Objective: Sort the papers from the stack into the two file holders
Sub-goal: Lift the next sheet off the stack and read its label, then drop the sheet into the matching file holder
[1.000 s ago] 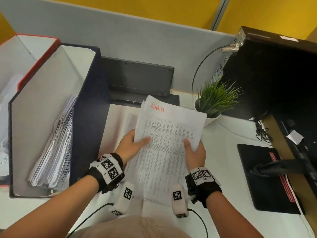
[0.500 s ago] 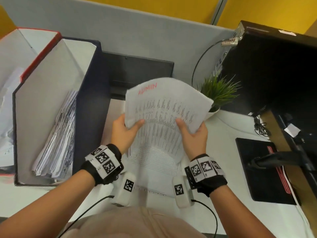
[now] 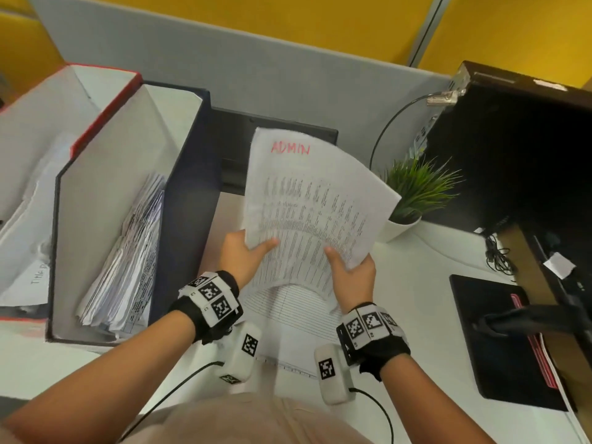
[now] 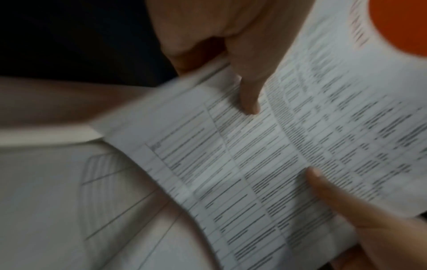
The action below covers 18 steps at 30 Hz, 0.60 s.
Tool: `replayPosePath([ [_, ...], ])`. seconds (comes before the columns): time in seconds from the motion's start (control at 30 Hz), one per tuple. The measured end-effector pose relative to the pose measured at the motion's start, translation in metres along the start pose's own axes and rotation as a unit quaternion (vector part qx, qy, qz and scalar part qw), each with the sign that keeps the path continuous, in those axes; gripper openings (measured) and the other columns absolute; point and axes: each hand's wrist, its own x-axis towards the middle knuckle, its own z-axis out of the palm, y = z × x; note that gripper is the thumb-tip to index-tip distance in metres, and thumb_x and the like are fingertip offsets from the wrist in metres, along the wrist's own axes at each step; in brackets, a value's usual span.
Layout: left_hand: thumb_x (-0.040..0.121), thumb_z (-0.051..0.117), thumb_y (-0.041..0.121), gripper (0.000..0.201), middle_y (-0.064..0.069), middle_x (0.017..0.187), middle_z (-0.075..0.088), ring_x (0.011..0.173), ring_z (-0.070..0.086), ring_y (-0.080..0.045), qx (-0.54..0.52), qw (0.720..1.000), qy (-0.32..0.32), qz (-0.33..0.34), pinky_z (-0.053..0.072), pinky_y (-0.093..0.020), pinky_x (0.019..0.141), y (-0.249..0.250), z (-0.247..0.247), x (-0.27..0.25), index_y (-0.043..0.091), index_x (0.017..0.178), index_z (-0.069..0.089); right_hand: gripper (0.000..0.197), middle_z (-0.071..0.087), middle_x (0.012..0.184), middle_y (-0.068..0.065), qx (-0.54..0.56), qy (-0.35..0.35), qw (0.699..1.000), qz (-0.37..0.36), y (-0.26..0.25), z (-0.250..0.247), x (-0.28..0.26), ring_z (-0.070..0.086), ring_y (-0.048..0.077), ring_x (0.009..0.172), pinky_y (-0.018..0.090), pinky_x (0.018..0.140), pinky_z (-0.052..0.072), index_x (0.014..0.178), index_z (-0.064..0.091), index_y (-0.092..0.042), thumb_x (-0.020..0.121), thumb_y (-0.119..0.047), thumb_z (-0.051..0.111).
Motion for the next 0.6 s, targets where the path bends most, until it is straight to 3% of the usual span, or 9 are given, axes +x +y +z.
replayPosePath([
  [0.07,0.080,0.072,0.018,0.029,0.005,0.093,0.068,0.075,0.061,0.006,0.018,0.999,0.017,0.025,0.050,-0.008,0.060,0.014,-0.007,0.003,0.008,0.106,0.068,0.034,0.061,0.096,-0.023,0.007,-0.002,1.000,-0.011,-0.006,-0.002,0.007,0.060,-0.005,0.092,0.012,0.075,0.053,0.108,0.057,-0.027,0.081,-0.010,0.069],
  [0.17,0.079,0.073,0.022,0.023,0.007,0.092,0.068,0.078,0.063,0.001,0.048,0.998,0.011,0.037,0.051,-0.015,0.066,0.039,-0.022,0.006,0.014,0.100,0.070,0.035,0.061,0.098,-0.019,-0.009,-0.012,0.999,-0.051,-0.016,-0.006,0.015,0.060,-0.012,0.087,0.005,0.068,0.050,0.113,0.056,-0.018,0.082,-0.007,0.068],
  [0.27,0.076,0.075,0.022,0.010,0.003,0.089,0.070,0.078,0.066,-0.006,0.089,0.995,-0.005,0.039,0.054,-0.023,0.069,0.069,-0.048,0.006,0.021,0.084,0.069,0.033,0.065,0.097,-0.004,-0.025,-0.043,0.997,-0.065,-0.018,-0.011,0.017,0.064,-0.002,0.085,0.013,0.072,0.053,0.104,0.054,-0.025,0.080,-0.010,0.070],
  [0.37,0.075,0.075,0.024,0.013,0.004,0.087,0.070,0.075,0.066,-0.001,0.120,0.992,-0.020,0.033,0.054,-0.017,0.064,0.096,-0.084,0.004,0.020,0.085,0.067,0.034,0.064,0.085,-0.001,-0.067,-0.063,0.995,-0.032,-0.006,-0.019,0.012,0.061,0.005,0.077,0.020,0.070,0.051,0.103,0.054,-0.032,0.078,-0.019,0.072],
  [0.43,0.074,0.076,0.031,0.022,0.007,0.087,0.069,0.078,0.065,-0.004,0.147,0.989,0.002,-0.002,0.050,-0.019,0.064,0.110,-0.110,0.003,0.021,0.092,0.068,0.037,0.064,0.085,0.001,-0.094,-0.061,0.994,-0.007,0.008,-0.026,0.008,0.060,0.013,0.083,0.020,0.073,0.048,0.108,0.053,-0.030,0.078,-0.020,0.073],
  [0.53,0.069,0.076,0.042,0.044,0.010,0.100,0.066,0.096,0.061,-0.014,0.158,0.984,0.060,-0.054,0.047,-0.032,0.082,0.127,-0.155,-0.001,0.028,0.110,0.063,0.040,0.061,0.095,0.010,-0.132,-0.049,0.990,0.032,0.027,-0.037,0.001,0.057,0.021,0.095,0.030,0.084,0.045,0.109,0.053,-0.027,0.076,-0.019,0.075],
  [0.6,0.064,0.076,0.042,0.057,0.009,0.112,0.064,0.105,0.058,-0.017,0.130,0.986,0.062,-0.081,0.043,-0.042,0.096,0.137,-0.181,-0.006,0.029,0.117,0.059,0.043,0.059,0.102,0.010,-0.198,-0.050,0.978,0.043,0.038,-0.043,-0.003,0.056,0.023,0.102,0.032,0.087,0.042,0.110,0.052,-0.025,0.075,-0.021,0.076],
])
